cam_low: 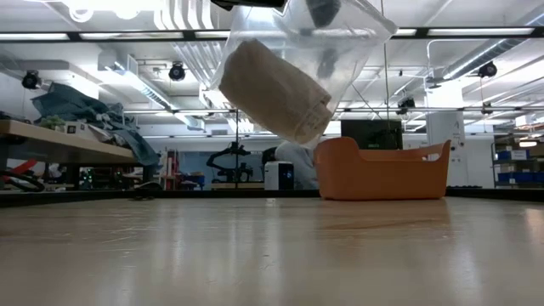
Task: Roll bandage
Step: Close the transparent zip bag
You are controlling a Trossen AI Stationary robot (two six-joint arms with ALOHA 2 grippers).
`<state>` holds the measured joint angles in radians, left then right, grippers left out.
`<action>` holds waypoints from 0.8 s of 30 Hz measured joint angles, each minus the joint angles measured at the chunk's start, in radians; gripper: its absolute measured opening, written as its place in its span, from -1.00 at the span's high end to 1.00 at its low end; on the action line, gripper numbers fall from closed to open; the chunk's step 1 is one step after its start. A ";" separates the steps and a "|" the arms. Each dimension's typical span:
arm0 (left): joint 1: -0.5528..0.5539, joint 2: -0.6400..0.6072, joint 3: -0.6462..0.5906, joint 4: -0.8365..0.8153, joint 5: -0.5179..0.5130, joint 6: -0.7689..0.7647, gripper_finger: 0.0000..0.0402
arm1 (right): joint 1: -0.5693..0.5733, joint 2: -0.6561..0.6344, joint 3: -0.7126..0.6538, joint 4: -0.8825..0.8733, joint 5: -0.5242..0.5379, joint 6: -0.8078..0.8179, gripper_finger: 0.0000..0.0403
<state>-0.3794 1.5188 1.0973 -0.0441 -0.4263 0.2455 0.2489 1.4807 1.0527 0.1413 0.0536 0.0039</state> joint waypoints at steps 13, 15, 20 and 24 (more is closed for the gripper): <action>0.000 0.001 -0.001 0.009 -0.022 -0.091 1.00 | 0.001 -0.001 -0.002 -0.050 0.002 -0.004 0.97; 0.000 0.001 -0.001 0.008 -0.027 -0.143 0.99 | 0.003 -0.002 -0.001 -0.052 0.002 -0.016 0.98; 0.001 0.001 -0.004 0.004 -0.017 -0.283 0.88 | 0.007 -0.017 -0.001 -0.060 0.010 -0.047 0.99; 0.001 0.000 -0.013 0.002 -0.013 -0.372 0.74 | 0.013 -0.049 -0.003 -0.033 0.018 -0.067 0.99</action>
<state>-0.3784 1.5192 1.0845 -0.0419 -0.4393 -0.1264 0.2619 1.4319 1.0496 0.1088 0.0721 -0.0636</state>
